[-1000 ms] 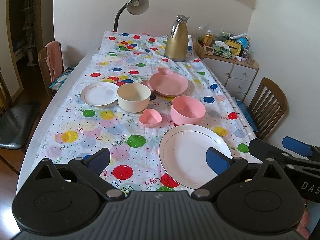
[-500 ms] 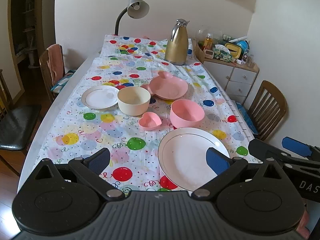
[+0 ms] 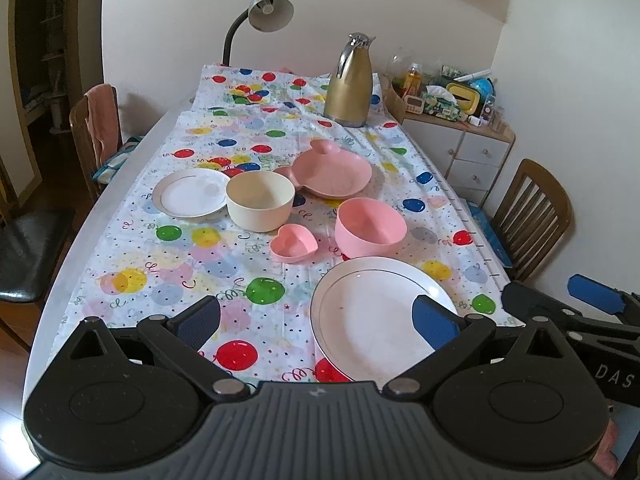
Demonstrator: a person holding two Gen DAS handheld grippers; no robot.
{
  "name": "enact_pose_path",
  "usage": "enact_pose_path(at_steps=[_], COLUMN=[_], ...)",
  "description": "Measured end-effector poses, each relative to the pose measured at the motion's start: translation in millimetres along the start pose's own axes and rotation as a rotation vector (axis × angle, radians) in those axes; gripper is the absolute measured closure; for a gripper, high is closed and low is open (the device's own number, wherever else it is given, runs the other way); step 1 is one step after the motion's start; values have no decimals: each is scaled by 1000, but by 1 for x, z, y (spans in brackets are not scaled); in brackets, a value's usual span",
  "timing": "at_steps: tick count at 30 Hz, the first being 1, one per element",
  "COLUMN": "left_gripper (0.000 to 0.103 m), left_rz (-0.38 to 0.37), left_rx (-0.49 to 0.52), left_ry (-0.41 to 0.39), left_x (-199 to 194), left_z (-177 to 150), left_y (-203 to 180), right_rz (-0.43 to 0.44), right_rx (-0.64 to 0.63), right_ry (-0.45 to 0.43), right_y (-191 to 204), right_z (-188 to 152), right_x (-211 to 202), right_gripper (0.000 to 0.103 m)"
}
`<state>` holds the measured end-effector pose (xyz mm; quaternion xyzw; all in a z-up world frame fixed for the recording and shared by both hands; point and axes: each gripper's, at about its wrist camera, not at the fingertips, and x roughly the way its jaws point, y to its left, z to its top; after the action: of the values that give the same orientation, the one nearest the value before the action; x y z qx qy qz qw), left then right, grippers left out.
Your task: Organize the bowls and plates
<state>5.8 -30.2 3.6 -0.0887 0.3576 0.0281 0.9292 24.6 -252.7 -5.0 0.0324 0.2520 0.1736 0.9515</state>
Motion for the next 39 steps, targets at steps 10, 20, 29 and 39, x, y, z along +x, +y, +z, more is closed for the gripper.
enact_pose_path(at_steps=[10, 20, 29, 39], left_gripper=[0, 1, 18, 56], left_rz=[-13, -27, -24, -53], left_rx=[53, 104, 68, 31], left_ry=[81, 169, 265, 335], left_x=[77, 150, 192, 210], left_z=[-1, -11, -8, -8], left_y=[9, 7, 9, 4], right_rz=[-76, -100, -79, -18], right_rx=[-38, 59, 185, 221], right_ry=[122, 337, 496, 527], right_y=[-21, -49, -79, -91], right_z=[-24, -46, -60, -58], right_x=[61, 135, 178, 190], right_gripper=[3, 22, 50, 82])
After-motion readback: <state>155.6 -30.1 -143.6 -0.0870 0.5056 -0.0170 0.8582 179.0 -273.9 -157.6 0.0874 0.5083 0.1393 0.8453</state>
